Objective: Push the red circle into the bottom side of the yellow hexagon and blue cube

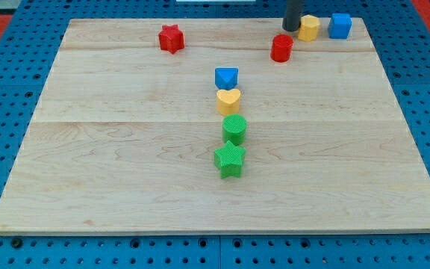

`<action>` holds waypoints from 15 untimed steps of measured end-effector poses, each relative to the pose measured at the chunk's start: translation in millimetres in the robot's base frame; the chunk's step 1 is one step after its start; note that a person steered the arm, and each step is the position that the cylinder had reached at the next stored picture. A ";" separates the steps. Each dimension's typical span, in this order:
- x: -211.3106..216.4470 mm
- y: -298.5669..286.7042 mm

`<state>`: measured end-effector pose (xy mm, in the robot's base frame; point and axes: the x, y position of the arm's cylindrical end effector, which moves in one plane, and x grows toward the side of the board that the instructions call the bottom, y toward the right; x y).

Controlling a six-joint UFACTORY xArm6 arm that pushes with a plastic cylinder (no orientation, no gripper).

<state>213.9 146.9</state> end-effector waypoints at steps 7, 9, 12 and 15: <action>84.2 -64.8; 71.6 -41.6; 57.2 -34.1; 64.1 15.1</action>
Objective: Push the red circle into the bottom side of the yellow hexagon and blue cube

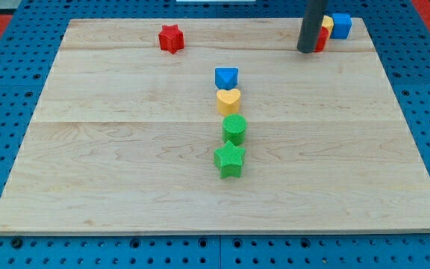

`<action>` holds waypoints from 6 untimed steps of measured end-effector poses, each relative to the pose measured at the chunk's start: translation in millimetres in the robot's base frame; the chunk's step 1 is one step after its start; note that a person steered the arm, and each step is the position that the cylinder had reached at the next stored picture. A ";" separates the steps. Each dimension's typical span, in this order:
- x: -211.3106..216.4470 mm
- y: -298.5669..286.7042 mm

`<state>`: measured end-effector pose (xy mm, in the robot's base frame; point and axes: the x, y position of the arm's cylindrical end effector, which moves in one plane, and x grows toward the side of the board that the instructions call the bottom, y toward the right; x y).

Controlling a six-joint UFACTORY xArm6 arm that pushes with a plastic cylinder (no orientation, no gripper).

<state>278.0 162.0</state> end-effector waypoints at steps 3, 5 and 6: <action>-27.0 -34.1; -47.7 -33.8; -32.9 -20.2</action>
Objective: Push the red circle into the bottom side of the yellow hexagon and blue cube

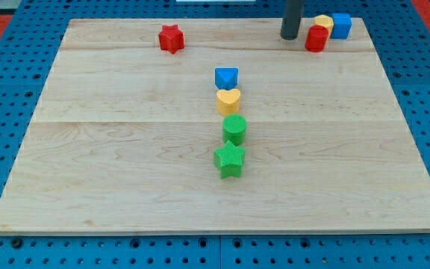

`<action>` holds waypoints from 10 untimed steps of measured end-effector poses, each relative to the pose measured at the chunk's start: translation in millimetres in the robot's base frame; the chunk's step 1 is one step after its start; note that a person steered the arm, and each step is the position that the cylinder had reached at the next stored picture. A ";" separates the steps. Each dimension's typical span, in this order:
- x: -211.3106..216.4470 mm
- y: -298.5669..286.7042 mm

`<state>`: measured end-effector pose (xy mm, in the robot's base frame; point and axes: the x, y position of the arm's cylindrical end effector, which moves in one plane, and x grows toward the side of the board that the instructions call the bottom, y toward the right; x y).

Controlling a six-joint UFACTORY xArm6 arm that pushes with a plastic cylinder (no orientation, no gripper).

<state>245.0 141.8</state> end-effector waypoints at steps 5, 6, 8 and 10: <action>56.2 88.8; 54.2 134.7; 40.6 108.4; 15.7 102.7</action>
